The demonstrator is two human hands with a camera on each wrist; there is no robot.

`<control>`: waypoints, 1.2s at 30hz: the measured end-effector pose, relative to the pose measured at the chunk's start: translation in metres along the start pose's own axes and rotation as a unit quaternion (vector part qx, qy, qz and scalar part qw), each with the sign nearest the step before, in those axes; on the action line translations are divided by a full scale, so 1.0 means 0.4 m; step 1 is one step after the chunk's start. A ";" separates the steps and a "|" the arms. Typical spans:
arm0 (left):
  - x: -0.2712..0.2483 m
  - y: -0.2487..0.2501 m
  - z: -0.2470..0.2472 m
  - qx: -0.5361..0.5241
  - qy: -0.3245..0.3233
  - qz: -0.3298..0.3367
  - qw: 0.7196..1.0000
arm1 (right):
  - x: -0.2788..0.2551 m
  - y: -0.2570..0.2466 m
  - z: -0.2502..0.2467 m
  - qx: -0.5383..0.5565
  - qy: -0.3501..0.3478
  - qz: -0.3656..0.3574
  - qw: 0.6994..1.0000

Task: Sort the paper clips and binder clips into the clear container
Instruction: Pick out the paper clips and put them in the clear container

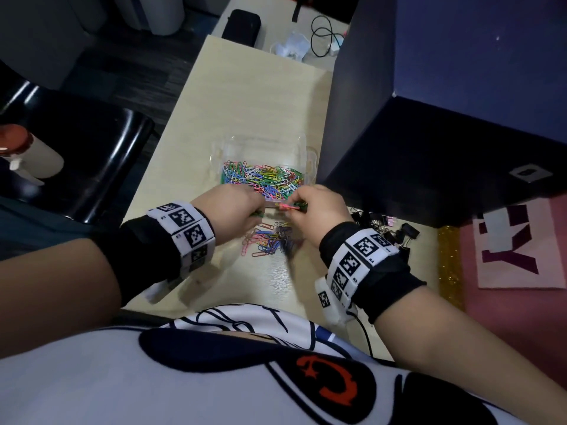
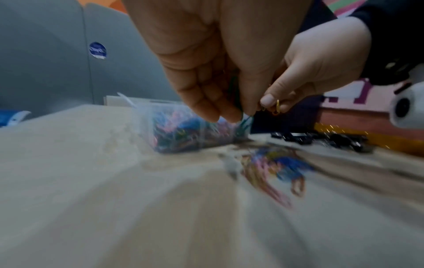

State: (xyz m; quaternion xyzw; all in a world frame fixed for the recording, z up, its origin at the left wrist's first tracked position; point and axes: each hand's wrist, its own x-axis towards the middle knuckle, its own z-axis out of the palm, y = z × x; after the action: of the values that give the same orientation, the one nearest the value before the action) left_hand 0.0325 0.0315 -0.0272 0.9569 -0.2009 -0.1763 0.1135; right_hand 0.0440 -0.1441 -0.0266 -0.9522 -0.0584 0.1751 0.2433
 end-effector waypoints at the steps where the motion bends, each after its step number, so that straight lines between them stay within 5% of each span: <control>1: 0.003 -0.006 -0.015 -0.013 0.020 0.000 1.000 | 0.008 -0.008 -0.007 0.014 0.020 -0.003 1.000; 5: 0.026 -0.030 -0.070 -0.041 0.093 -0.023 0.994 | 0.028 -0.038 -0.025 0.068 0.067 -0.012 0.995; 12: 0.028 -0.044 -0.071 -0.033 0.094 -0.066 0.993 | 0.003 -0.024 -0.034 0.008 0.025 0.021 0.999; 15: -0.004 -0.030 -0.045 -0.033 0.099 -0.040 0.994 | -0.024 0.009 -0.012 -0.051 -0.054 0.075 0.994; 18: -0.029 -0.022 -0.007 -0.002 0.049 -0.012 0.999 | -0.047 0.026 0.032 -0.077 -0.107 0.089 0.987; 23: -0.040 -0.041 0.056 0.096 -0.124 0.008 0.988 | -0.067 0.001 0.098 -0.125 -0.124 -0.046 0.983; 36: -0.010 -0.062 0.085 0.171 -0.100 0.068 0.978 | -0.043 0.013 0.120 -0.166 -0.113 -0.083 0.976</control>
State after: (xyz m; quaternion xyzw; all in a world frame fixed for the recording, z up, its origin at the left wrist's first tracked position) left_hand 0.0245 0.0506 -0.0644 0.9238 -0.3034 -0.2256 -0.0607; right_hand 0.0105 -0.1309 -0.0632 -0.9452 -0.1928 0.2487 0.0870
